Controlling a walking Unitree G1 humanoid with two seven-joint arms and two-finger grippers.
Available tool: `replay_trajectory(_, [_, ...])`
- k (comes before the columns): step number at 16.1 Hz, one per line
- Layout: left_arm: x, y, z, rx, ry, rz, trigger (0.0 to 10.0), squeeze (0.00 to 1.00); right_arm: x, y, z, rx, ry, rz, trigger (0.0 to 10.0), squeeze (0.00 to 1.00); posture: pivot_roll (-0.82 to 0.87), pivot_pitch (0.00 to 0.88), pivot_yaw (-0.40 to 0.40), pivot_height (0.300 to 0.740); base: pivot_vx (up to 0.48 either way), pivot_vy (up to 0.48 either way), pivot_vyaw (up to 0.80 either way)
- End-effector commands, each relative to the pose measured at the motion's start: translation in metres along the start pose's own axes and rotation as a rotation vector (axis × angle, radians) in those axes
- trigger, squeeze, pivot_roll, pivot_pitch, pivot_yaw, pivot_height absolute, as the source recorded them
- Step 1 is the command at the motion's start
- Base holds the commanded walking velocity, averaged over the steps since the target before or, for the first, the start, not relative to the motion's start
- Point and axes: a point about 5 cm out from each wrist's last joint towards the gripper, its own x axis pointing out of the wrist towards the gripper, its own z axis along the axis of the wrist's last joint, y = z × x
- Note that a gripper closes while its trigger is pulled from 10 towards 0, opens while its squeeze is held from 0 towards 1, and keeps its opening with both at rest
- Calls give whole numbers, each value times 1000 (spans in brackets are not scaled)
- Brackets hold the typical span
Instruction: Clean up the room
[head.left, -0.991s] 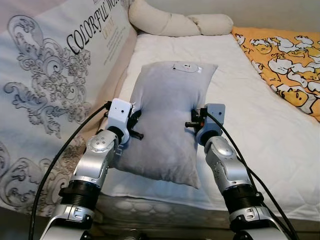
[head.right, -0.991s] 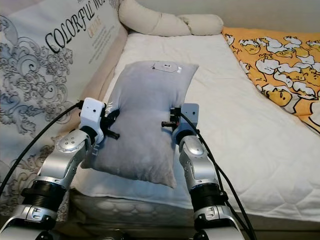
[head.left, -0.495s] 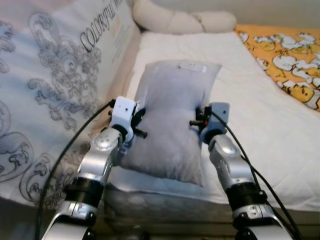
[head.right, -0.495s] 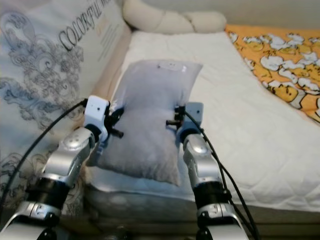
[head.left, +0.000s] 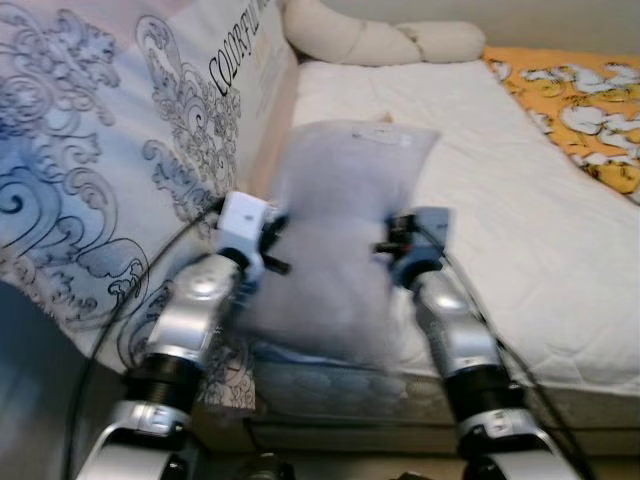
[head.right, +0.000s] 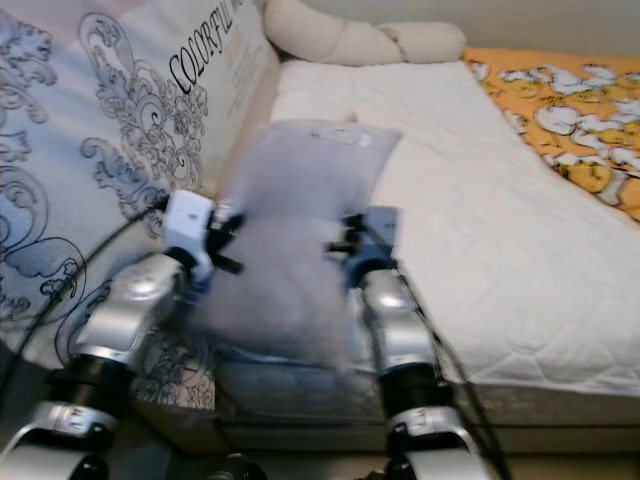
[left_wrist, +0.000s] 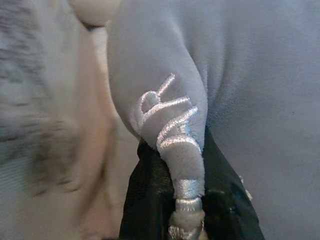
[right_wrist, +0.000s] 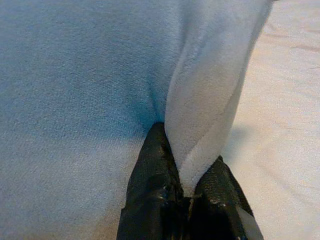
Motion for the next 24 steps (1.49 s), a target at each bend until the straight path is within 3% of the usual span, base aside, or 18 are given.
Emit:
replay_trajectory(1, [2,0,10,8,-42,10,10000,0,1,-9,12,-4,-49,-31,10000,0,28,0,32,740,0,0,0])
replay_trajectory(24, [3,-8,9,-11,-58,-20,10000,0,0,-7,9,-22,-40,-17,10000,0,21,0,32,740,238,0,-70])
